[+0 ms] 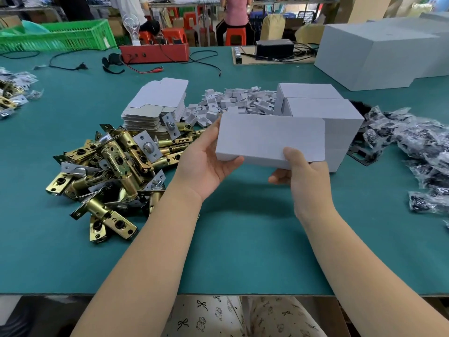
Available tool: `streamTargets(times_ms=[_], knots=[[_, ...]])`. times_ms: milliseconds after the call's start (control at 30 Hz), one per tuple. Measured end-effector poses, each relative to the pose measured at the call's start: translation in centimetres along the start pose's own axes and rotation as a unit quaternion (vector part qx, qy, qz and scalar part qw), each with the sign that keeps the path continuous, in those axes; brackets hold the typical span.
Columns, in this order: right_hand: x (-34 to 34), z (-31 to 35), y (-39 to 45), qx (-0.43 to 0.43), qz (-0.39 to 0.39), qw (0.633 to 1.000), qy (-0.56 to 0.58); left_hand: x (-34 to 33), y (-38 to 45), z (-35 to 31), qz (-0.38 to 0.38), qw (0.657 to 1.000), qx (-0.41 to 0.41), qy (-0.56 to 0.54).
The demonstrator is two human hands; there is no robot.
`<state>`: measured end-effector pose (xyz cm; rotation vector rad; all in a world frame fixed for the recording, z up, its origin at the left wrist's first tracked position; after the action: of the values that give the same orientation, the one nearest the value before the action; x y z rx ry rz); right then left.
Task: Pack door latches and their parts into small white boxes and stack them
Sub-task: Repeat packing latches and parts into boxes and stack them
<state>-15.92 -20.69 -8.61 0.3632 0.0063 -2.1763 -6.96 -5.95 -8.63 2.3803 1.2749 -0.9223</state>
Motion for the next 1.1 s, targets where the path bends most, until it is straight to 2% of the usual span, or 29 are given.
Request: streamTargets(times_ms=[133,233,300,367,433,600,667,767,833,933,1000,1100], knots=[[-0.8,0.7,-0.8,0.069,0.033,0.995,-0.071,1.6,0.2,-0.4,-0.107,0.988,-0.026,0.109],[-1.2,1.8,-1.6,0.15,0.041,0.98,-0.124,3.1,-0.2,0.3,-0.18,0.976,0.028,0.116],[-1.8,3.1,-2.4,0.24,0.042,0.95,-0.194,3.4,-0.4,0.7,-0.198,0.965,0.058,0.162],[-1.9,3.7,-2.8,0.295,0.02,0.927,-0.233,3.3,-0.3,0.4,-0.213,0.932,0.056,0.287],[-1.9,3.8,-2.9,0.321,0.006,0.911,-0.26,3.0,-0.3,-0.3,-0.222,0.887,0.013,0.404],[-2.4,4.2,-3.3,0.36,0.01,0.881,-0.306,0.3,-0.8,-1.6,-0.17,0.806,-0.14,0.55],[-2.6,4.2,-3.4,0.351,0.026,0.886,-0.302,-1.0,-1.0,-1.4,-0.112,0.838,-0.153,0.511],[-3.4,4.0,-3.8,0.336,0.104,0.896,-0.272,-2.4,-1.0,-0.3,0.008,0.9,-0.11,0.421],[-4.1,4.0,-4.4,0.356,0.156,0.88,-0.274,-2.3,-0.9,-0.3,0.017,0.911,-0.104,0.398],[-5.2,4.0,-5.1,0.385,0.206,0.855,-0.279,-2.1,-0.9,-0.7,-0.016,0.91,-0.117,0.398],[-5.3,4.2,-5.4,0.413,0.196,0.842,-0.286,-1.8,-1.1,-1.0,-0.049,0.911,-0.122,0.391],[-3.8,5.3,-5.1,0.455,0.065,0.833,-0.307,-1.8,-1.1,-0.9,-0.053,0.909,-0.124,0.394]])
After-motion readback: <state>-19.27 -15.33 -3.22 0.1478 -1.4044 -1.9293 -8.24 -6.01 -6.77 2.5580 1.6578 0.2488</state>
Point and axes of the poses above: each hand's wrist, its own y-axis towards the middle knuckle, its own x-axis out of the back of the hand, z = x × y, the point moved 8 cm from there along y, towards the middle knuckle, and after that the axes turned 2 degrees about y, right-handed, at the moved point
